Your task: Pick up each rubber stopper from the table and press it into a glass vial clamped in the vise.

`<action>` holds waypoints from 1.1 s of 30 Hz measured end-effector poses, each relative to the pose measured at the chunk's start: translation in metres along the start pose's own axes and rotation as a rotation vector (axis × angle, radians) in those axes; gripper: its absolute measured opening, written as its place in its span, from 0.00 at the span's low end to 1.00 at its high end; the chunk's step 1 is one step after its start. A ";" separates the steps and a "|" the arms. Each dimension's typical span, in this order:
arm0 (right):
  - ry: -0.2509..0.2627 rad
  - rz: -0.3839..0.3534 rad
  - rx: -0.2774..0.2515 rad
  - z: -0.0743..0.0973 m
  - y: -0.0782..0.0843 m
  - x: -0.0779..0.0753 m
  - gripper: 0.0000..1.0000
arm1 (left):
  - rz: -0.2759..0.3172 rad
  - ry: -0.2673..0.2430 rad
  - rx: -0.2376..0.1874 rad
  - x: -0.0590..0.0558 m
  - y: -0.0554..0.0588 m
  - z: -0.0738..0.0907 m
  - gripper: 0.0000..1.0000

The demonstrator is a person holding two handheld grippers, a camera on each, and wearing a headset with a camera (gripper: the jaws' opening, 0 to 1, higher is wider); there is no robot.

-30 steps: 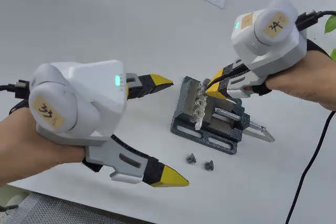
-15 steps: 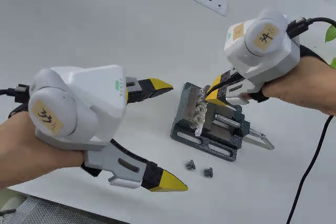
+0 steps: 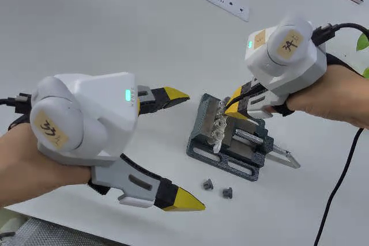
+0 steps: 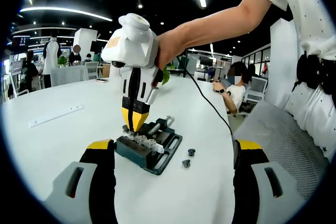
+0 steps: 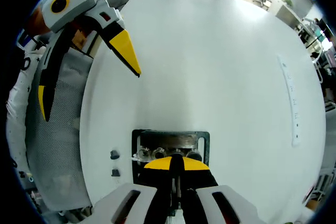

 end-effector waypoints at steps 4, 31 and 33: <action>0.000 0.009 0.006 0.000 0.000 0.001 0.00 | 0.000 -0.002 -0.001 0.001 0.000 0.000 0.93; 0.004 -0.012 0.037 -0.001 -0.005 -0.001 0.00 | -0.013 -0.012 0.020 0.001 -0.002 0.000 0.92; 0.011 0.004 0.036 -0.001 -0.005 0.000 0.00 | -0.015 -0.016 0.029 0.001 -0.002 0.001 0.92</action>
Point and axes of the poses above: the centre of the closed fingertips' face, and the gripper's own axes: z roughly backward along the fingers, x roughly to its left, y roughly out of its underside, the point moved 10 cm from there along z, roughly backward along the fingers
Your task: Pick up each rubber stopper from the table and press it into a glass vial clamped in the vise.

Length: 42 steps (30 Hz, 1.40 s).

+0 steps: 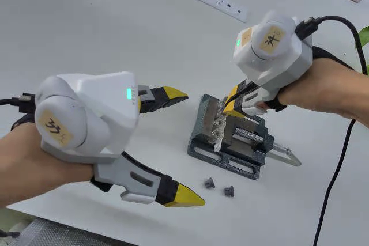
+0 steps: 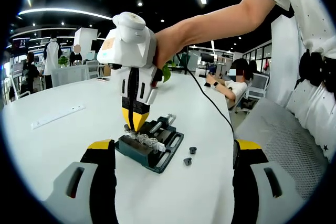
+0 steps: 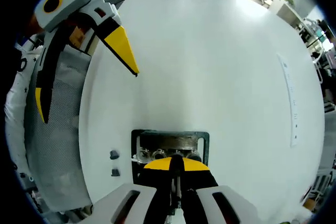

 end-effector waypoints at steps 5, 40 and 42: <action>0.018 -0.030 -0.040 0.001 0.005 -0.001 0.00 | -0.004 -0.010 0.003 -0.002 -0.003 0.003 0.92; 0.094 -0.171 -0.263 0.024 0.039 0.014 0.11 | -0.019 0.007 0.051 -0.011 -0.006 -0.001 0.90; 0.105 -0.179 -0.282 0.026 0.041 0.015 0.12 | -0.021 0.007 0.054 -0.012 -0.008 -0.002 0.90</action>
Point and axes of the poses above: the centre of the closed fingertips' face, and the gripper's own axes: z roughly backward along the fingers, x roughly to its left, y roughly out of its underside, the point moved 10 cm from there along z, roughly backward along the fingers
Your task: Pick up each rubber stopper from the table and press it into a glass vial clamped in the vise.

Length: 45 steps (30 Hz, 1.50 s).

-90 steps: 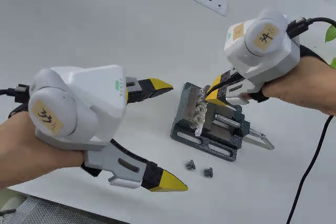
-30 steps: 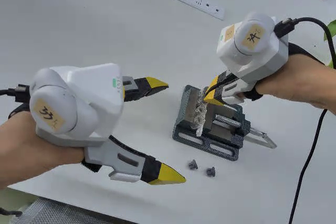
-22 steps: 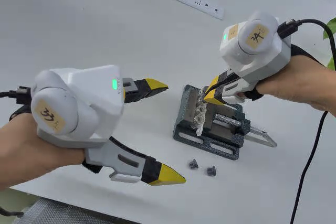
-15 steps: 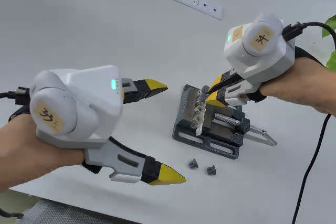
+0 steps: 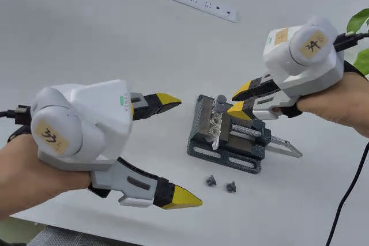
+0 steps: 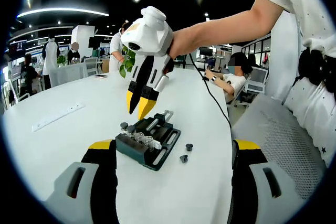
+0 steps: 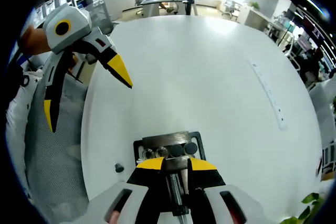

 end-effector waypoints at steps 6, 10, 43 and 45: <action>0.023 -0.038 -0.058 0.013 0.010 0.002 0.16 | -0.009 0.004 0.020 -0.002 -0.002 -0.002 0.88; 0.037 -0.063 -0.099 0.022 0.015 0.007 0.18 | -0.012 0.006 0.036 -0.003 -0.002 -0.003 0.87; 0.119 -0.258 -0.383 0.075 0.125 0.064 0.51 | 0.017 0.006 0.246 -0.019 0.013 -0.037 0.69; 0.118 -0.262 -0.397 0.077 0.130 0.067 0.54 | 0.020 0.001 0.255 -0.022 0.012 -0.041 0.66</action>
Point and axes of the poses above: the centre of the closed fingertips' face, and the gripper's own axes: z roughly backward along the fingers, x roughly to its left, y roughly out of its underside, the point moved 10 cm from there along z, roughly backward along the fingers
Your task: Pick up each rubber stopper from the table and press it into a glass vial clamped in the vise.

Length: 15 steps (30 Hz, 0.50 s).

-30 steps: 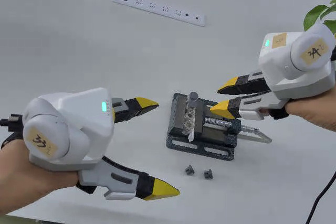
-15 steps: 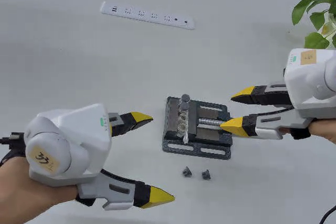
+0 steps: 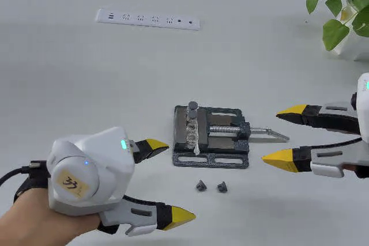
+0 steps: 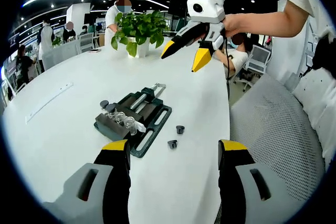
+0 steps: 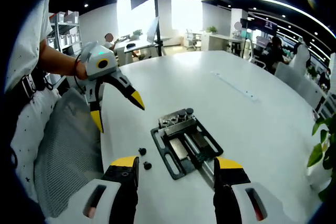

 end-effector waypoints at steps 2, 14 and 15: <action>0.002 -0.011 -0.022 0.003 0.005 0.001 0.57 | 0.005 -0.014 0.023 -0.002 -0.001 -0.004 0.62; 0.001 -0.037 -0.090 0.018 0.037 0.008 0.66 | 0.069 -0.068 0.120 0.003 0.011 -0.025 0.42; -0.001 -0.038 -0.095 0.018 0.038 0.010 0.67 | 0.077 -0.073 0.130 0.004 0.012 -0.027 0.41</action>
Point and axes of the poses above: the centre of the closed fingertips' face, and the gripper's own axes: z roughly backward along the fingers, x roughly to its left, y roughly out of its underside, the point moved 10 cm from there along z, roughly backward along the fingers
